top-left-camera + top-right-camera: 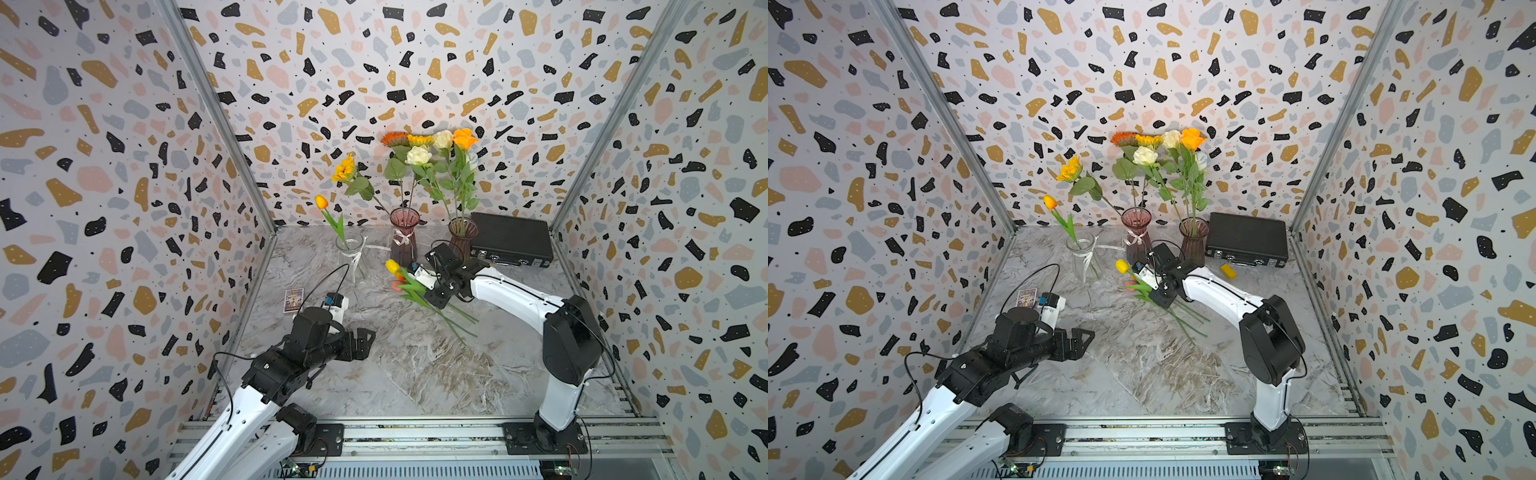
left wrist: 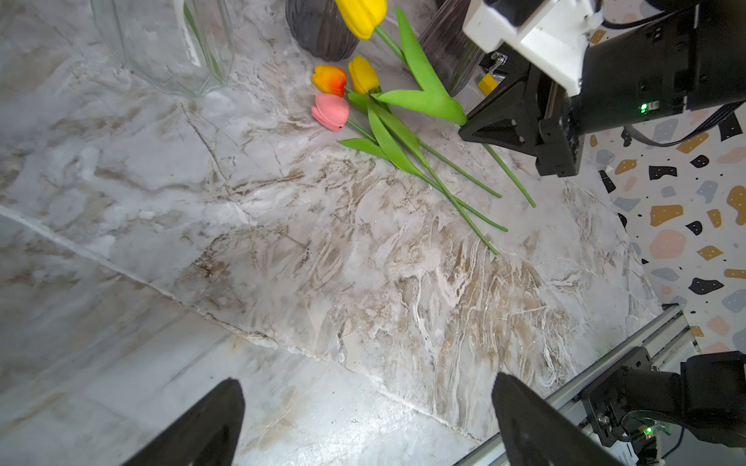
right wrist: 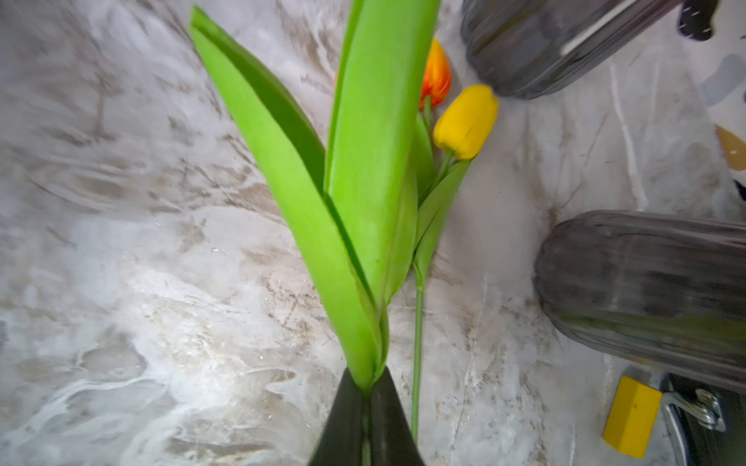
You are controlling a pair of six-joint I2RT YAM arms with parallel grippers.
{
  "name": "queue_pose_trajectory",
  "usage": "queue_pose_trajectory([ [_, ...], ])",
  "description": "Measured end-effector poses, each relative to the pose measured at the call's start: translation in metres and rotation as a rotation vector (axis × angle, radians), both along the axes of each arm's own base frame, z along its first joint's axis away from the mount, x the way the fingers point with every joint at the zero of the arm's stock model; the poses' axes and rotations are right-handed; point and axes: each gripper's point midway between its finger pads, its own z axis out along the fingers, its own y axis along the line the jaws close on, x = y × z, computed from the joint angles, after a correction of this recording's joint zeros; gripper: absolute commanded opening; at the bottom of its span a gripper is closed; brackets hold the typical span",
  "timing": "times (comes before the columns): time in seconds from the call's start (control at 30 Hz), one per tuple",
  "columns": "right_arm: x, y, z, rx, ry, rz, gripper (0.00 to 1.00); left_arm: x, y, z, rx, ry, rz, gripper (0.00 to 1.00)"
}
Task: Arrange the flowers in different vases according to their variety
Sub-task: Pick up the flower at the center of the board, then insert the flower into the vase.
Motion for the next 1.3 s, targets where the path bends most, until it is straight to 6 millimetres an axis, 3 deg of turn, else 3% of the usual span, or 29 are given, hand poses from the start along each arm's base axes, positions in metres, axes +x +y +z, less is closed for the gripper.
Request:
queue_pose_trajectory([
  [0.17,-0.009,0.007,0.034,0.121,0.004,-0.032,0.00,-0.005,0.011,0.027,-0.002,-0.099,0.019,1.00],
  [0.33,-0.014,0.031,0.077,0.303,0.019,-0.016,0.00,-0.016,0.024,0.051,-0.019,-0.224,0.034,1.00],
  [0.6,-0.008,0.098,0.200,0.767,-0.069,0.167,0.00,-0.033,0.042,0.071,0.005,-0.374,0.027,1.00],
  [0.73,0.010,0.132,0.276,1.011,-0.194,0.291,0.00,-0.039,0.047,0.076,0.016,-0.424,0.021,0.99],
  [0.83,0.024,0.154,0.311,1.167,-0.277,0.372,0.00,-0.042,0.048,0.079,0.014,-0.443,0.019,1.00],
  [0.9,0.036,0.167,0.320,1.245,-0.305,0.404,0.00,-0.043,0.049,0.078,0.014,-0.450,0.018,1.00],
  [1.0,0.056,0.188,0.315,1.318,-0.318,0.443,0.00,-0.043,0.049,0.076,0.021,-0.453,0.016,1.00],
  [1.13,0.077,0.211,0.285,1.340,-0.296,0.466,0.00,-0.043,0.050,0.075,0.028,-0.453,0.014,1.00],
  [1.3,0.092,0.225,0.251,1.303,-0.286,0.468,0.00,-0.042,0.049,0.074,0.030,-0.452,0.013,0.99],
])
